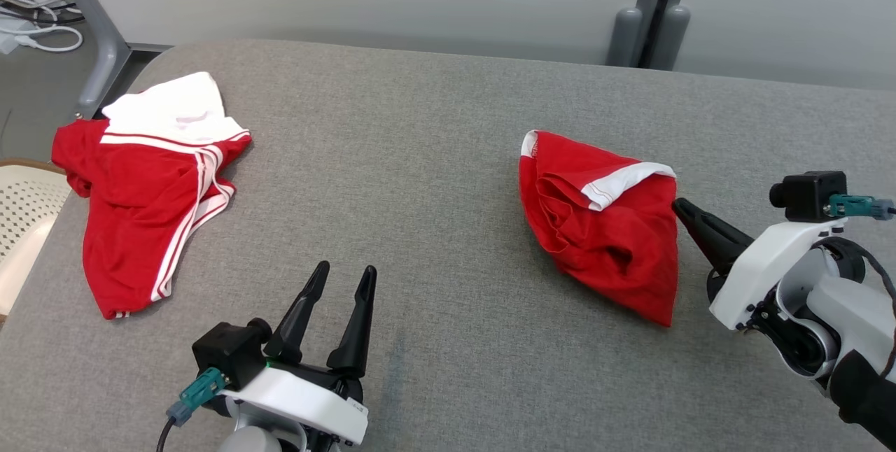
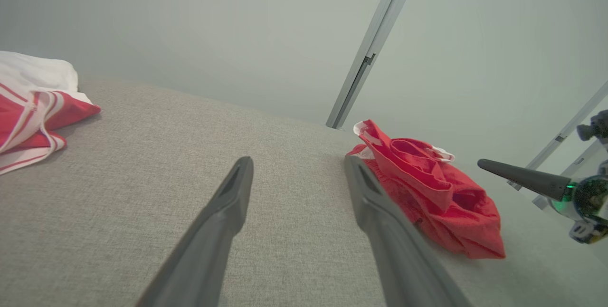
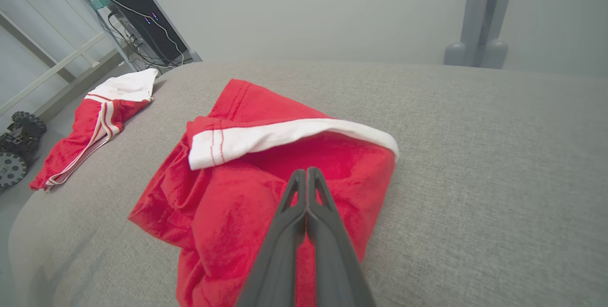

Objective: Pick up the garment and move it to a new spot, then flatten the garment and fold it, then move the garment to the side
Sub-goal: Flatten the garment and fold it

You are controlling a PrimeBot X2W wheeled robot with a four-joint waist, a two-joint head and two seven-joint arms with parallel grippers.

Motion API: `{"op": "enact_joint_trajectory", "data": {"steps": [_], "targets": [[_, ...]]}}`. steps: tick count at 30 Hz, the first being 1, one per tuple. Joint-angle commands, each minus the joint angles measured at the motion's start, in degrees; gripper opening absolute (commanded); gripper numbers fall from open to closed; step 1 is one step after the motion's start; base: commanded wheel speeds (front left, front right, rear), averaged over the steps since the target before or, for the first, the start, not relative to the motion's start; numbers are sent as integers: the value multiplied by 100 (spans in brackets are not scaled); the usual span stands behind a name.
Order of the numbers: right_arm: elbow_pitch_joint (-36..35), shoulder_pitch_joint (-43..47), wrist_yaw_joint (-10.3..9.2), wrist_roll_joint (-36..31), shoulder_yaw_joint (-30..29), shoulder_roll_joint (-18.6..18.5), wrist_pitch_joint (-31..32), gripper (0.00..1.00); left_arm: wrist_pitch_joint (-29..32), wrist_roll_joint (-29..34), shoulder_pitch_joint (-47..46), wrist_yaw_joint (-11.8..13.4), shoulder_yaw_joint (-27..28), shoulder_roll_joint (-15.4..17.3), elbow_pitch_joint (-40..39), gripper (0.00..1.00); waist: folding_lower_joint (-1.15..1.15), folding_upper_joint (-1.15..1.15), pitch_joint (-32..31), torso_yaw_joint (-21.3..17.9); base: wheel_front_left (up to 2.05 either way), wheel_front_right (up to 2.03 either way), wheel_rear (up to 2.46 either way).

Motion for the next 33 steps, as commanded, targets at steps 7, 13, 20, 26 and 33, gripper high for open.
{"op": "enact_joint_trajectory", "data": {"steps": [7, 13, 20, 26, 33], "targets": [[343, -260, 2, -34, 195, 161, 355, 0, -11, -34, -102, -8, 0, -19, 5, 100, 0, 0, 86, 240, 0, 0, 0], [707, -413, 2, -28, 322, 300, 768, 0, -11, -59, -166, -9, -39, -36, 20, 100, 0, 0, 165, 456, 0, 0, 0], [861, -601, 2, 90, 350, 393, 902, 0, -10, -84, -191, -10, -87, -62, 45, 100, 0, 0, 269, 730, 0, 0, 0], [960, -863, 2, 119, 378, 446, 997, 0, -10, -117, -220, -10, -121, -82, 37, 100, 0, 0, 312, 952, 0, 0, 0], [1210, -1169, 2, 150, 407, 714, 1147, 0, -10, -147, -230, -10, -172, -98, 66, 100, 0, 0, 372, 1038, 0, 0, 0]]}}
